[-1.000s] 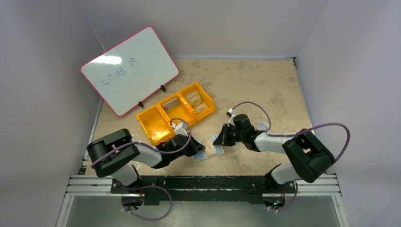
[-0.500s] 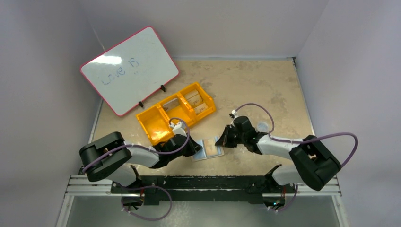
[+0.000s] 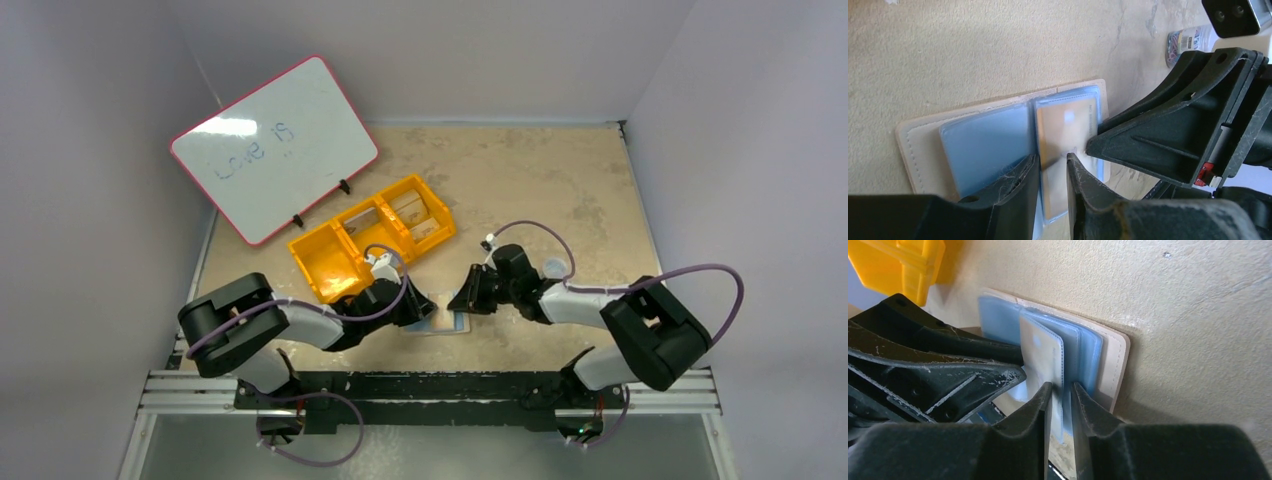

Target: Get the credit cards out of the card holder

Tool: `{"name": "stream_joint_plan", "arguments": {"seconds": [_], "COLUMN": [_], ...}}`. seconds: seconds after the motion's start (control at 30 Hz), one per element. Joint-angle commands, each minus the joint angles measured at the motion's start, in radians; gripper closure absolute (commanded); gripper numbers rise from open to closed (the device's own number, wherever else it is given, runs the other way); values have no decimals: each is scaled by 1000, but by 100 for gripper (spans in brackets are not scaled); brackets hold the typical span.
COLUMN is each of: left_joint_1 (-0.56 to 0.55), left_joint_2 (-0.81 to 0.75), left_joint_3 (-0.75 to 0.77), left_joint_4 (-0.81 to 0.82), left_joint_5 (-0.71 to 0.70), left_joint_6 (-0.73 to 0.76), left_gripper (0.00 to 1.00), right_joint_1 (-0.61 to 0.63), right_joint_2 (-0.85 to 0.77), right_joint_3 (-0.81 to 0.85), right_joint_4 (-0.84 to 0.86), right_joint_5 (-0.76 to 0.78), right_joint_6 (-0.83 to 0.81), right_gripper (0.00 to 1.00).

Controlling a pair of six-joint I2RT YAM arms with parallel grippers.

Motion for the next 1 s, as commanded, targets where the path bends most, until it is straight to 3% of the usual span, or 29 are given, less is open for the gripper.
{"name": "stream_joint_plan", "arguments": {"seconds": [0.0, 0.07, 0.13, 0.23, 0.33, 0.43, 0.53, 0.6, 0.7, 0.77, 0.8, 0.97], "left_joint_1": [0, 0, -1, -2, -2, -2, -1, -1, -2, -2, -2, -1], "left_joint_2": [55, 58, 42, 4, -4, 0, 2, 3, 3, 4, 5, 15], "left_joint_3": [11, -4, -21, -28, -16, -16, -17, -16, -17, -14, -14, -9], "left_joint_4": [16, 21, 21, -19, -58, -58, -57, -57, -58, -59, -59, -53], "left_joint_5": [12, 4, -9, -32, -42, -45, -48, -45, -46, -45, -46, -38], "left_joint_6": [-17, -27, -33, -30, -18, -20, -23, -23, -22, -20, -19, -17], "left_gripper": [73, 73, 71, 69, 68, 69, 70, 70, 70, 70, 70, 71], "right_joint_1": [2, 2, 1, 2, 1, 1, 1, 2, 2, 2, 2, 1], "right_joint_2": [28, 28, 21, 21, 9, -1, -8, -16, -40, -52, -50, 0], "right_joint_3": [1, -10, -27, -26, -32, -17, -2, 3, 2, -1, -1, 13], "right_joint_4": [-74, -79, -68, -70, -71, -105, -142, -184, -191, -154, -122, -111], "right_joint_5": [84, 74, 61, 50, 57, 105, 144, 153, 145, 119, 105, 99], "right_joint_6": [-30, -26, 3, 3, 10, -10, -19, -33, -40, -48, -51, -62], "right_gripper": [83, 96, 96, 74, 73, 93, 100, 83, 78, 94, 97, 100]}}
